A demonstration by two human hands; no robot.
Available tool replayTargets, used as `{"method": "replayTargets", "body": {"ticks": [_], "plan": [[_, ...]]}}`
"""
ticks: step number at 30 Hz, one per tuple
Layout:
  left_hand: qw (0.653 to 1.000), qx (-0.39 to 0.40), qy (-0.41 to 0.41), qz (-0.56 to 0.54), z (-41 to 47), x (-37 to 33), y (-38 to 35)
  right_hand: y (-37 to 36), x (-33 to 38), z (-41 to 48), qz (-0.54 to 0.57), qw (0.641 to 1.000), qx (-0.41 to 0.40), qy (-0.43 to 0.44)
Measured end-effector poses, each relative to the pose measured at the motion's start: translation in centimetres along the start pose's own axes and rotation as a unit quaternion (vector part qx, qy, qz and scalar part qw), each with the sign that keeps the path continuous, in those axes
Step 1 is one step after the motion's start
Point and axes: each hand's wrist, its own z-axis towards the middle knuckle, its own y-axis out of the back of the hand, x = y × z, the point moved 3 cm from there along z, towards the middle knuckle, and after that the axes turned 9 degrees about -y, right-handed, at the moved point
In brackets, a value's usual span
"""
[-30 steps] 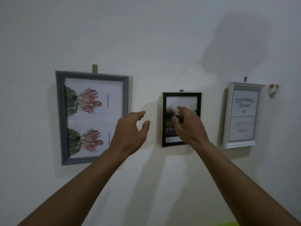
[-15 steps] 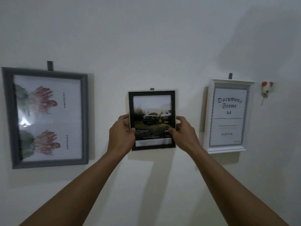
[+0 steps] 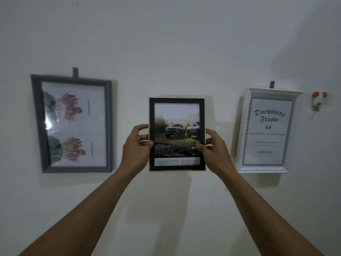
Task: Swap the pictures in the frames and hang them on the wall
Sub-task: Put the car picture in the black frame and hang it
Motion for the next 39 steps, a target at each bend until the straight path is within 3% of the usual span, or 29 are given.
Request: {"method": "replayTargets", "body": {"ticks": [9,18,22,28,35,39], "plan": [[0.991,0.061,0.095,-0.072,-9.0,0.4,4.9,-1.1,-1.0,-10.5,0.012,0.995,0.082,-0.046],[0.96,0.047,0.262,-0.09,-23.0,5.6,9.9,-5.4,-7.6,-24.3,0.057,0.978,0.111,-0.167],[0.929,0.089,0.343,-0.108,-29.7,9.5,10.6,-7.2,-12.0,-30.3,0.052,0.961,0.128,-0.24],[0.853,0.201,0.457,-0.154,-38.0,14.5,10.2,-9.5,-18.9,-36.3,0.062,0.925,0.164,-0.338],[0.859,0.183,0.469,-0.09,-43.9,16.5,9.3,-13.2,-27.7,-41.5,0.033,0.881,0.202,-0.427],[0.872,0.197,0.445,-0.043,-45.8,17.6,9.8,-15.5,-29.2,-43.1,0.021,0.862,0.228,-0.452]]}}
